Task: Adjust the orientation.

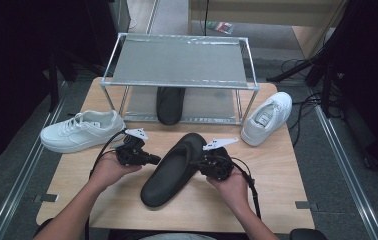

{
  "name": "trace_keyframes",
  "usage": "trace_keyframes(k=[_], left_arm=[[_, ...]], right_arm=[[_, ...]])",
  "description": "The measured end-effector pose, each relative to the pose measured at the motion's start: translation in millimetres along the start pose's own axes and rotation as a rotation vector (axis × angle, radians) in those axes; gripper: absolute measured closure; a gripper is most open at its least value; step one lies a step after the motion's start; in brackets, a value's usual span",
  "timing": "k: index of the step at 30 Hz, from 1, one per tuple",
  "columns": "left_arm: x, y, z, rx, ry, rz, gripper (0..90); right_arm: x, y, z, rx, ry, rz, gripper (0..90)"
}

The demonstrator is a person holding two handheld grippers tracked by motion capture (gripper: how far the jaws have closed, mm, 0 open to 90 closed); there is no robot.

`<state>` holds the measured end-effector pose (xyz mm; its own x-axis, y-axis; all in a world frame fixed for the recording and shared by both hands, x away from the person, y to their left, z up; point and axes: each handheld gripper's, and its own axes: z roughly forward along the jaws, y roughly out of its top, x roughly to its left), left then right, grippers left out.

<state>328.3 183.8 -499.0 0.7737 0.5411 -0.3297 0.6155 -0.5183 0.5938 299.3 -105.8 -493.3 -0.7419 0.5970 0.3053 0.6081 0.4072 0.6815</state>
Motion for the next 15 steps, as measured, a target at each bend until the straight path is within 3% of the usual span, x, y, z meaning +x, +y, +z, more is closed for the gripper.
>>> trace_keyframes(k=[15], left_arm=[[-9.8, 1.5, 10.1, 0.025, -0.028, 0.022, 90.0]], right_arm=[[-5.1, 0.0, 3.7, 0.010, -0.026, 0.002, 90.0]])
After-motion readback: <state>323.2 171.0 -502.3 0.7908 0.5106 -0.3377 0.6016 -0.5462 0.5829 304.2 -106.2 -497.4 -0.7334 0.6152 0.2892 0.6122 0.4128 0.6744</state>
